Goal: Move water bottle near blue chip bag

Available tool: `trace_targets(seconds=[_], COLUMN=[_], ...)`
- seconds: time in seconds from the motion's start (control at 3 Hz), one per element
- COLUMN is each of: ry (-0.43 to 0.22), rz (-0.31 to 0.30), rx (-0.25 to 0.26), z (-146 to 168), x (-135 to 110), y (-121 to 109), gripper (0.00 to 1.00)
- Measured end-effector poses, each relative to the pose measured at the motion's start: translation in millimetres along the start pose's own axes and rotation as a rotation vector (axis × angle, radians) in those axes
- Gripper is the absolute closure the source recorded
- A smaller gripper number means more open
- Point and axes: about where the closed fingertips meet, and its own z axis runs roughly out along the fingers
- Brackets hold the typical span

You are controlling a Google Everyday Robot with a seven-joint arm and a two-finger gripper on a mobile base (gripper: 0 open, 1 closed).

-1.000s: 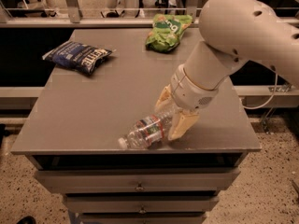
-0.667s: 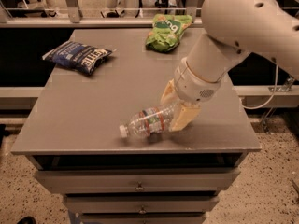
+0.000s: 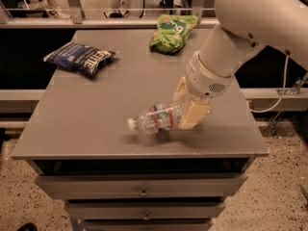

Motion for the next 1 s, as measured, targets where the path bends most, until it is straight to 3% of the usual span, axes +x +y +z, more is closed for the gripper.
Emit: trace_targets(seconds=[0.33,1.0], ry=[-0.010,-0.008], rz=[0.007,-0.033], rx=[0.022,0.112], z=[-3.0,-11.7], x=[-3.9,-13.6], y=[-3.0,-71.9], gripper=[1.00,1.00])
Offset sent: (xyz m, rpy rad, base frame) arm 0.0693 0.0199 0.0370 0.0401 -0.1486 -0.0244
